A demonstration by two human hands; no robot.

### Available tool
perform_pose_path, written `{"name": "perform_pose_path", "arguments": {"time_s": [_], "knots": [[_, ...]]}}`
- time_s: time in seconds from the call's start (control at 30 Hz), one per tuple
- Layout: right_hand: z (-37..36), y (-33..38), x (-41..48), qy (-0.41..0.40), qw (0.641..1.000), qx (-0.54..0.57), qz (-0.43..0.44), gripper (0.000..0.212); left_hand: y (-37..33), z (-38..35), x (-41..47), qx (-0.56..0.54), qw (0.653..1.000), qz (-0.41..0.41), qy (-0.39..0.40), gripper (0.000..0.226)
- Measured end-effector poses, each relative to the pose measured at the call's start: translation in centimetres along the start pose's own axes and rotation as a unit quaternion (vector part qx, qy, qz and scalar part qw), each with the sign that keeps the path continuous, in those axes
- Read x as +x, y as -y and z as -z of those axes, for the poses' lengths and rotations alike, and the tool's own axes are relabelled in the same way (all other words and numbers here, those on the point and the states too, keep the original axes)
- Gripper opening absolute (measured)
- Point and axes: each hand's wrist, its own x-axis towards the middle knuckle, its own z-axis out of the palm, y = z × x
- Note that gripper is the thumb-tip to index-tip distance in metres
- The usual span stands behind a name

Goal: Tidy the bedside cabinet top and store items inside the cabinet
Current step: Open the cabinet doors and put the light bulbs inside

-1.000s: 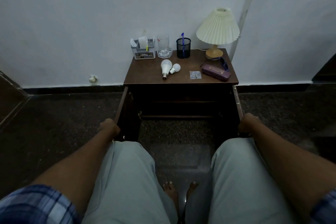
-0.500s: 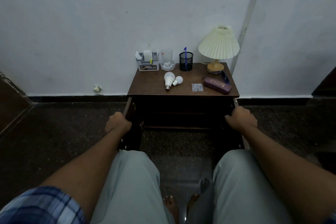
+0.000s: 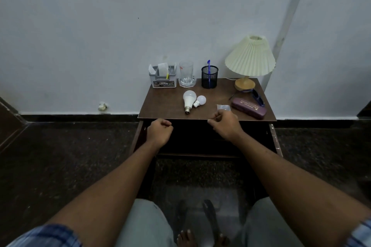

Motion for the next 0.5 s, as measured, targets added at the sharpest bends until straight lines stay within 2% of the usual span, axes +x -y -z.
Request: {"name": "perform_pose_path", "arguments": {"time_s": [0.1,0.2,0.33,0.5], "knots": [[-2.9,1.2,2.8,0.008,0.999,0.051,-0.011,0.015,-1.1,-1.9,3.0,-0.047,0.999,-0.014,-0.002,0.005],[-6.0,1.8,5.4,-0.017,0.997,0.073,-0.01,0.019,-2.1,-3.5,6.2,-0.081,0.996,-0.027,-0.024,0.008],[-8.9,1.9,7.7,-0.054,0.996,0.07,-0.028,0.024,-3.3,-5.2,10.2,-0.092,0.995,-0.008,-0.046,0.026],[-11.1,1.6,10.0,-0.091,0.993,0.063,-0.046,0.034,-4.8,-6.7,14.1,-0.129,0.991,-0.009,-0.03,0.05]]}}
